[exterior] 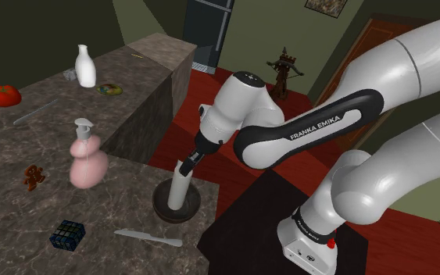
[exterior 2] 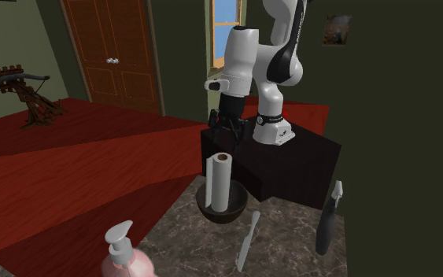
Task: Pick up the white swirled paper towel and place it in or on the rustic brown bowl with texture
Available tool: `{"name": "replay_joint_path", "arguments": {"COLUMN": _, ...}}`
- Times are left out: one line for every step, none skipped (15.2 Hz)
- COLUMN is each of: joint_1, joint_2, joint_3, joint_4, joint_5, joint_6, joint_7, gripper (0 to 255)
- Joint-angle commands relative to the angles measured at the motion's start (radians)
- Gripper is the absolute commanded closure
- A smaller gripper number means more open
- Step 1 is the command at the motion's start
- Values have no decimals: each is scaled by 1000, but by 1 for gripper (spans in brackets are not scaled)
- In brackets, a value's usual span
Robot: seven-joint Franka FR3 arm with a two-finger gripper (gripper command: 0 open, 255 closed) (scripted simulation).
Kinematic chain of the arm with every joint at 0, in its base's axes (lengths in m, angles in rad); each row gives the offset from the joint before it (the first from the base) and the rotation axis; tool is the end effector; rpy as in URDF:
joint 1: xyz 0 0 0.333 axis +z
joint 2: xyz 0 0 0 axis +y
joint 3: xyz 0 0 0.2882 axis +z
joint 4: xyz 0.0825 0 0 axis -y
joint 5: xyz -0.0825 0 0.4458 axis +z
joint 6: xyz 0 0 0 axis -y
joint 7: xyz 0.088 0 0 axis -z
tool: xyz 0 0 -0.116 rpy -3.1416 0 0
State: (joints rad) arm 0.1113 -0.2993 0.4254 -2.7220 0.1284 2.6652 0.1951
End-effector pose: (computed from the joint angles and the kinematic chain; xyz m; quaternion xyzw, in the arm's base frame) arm 0.4065 0.2171 0.2493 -0.9869 -0.1143 -0.1130 0.0154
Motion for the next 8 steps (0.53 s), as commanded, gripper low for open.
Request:
{"name": "replay_joint_path", "arguments": {"joint_1": 0, "joint_2": 0, "joint_3": 0, "joint_4": 0, "joint_5": 0, "joint_6": 0, "joint_7": 0, "gripper": 0}}
{"name": "replay_joint_path", "arguments": {"joint_1": 0, "joint_2": 0, "joint_3": 0, "joint_4": 0, "joint_5": 0, "joint_6": 0, "joint_7": 0, "gripper": 0}}
{"name": "replay_joint_path", "arguments": {"joint_1": 0, "joint_2": 0, "joint_3": 0, "joint_4": 0, "joint_5": 0, "joint_6": 0, "joint_7": 0, "gripper": 0}}
{"name": "replay_joint_path", "arguments": {"joint_1": 13, "joint_2": -41, "joint_3": -11, "joint_4": 3, "joint_5": 17, "joint_6": -44, "joint_7": -12, "gripper": 0}}
{"name": "replay_joint_path", "arguments": {"joint_1": 23, "joint_2": -81, "joint_3": -22, "joint_4": 8, "joint_5": 29, "joint_6": -88, "joint_7": -22, "gripper": 0}}
{"name": "replay_joint_path", "arguments": {"joint_1": 32, "joint_2": -119, "joint_3": -32, "joint_4": 15, "joint_5": 39, "joint_6": -132, "joint_7": -29, "gripper": 0}}
{"name": "replay_joint_path", "arguments": {"joint_1": 38, "joint_2": -147, "joint_3": -40, "joint_4": 22, "joint_5": 44, "joint_6": -167, "joint_7": -34, "gripper": 0}}
{"name": "replay_joint_path", "arguments": {"joint_1": 39, "joint_2": -147, "joint_3": -40, "joint_4": 22, "joint_5": 44, "joint_6": -167, "joint_7": -33, "gripper": 0}}
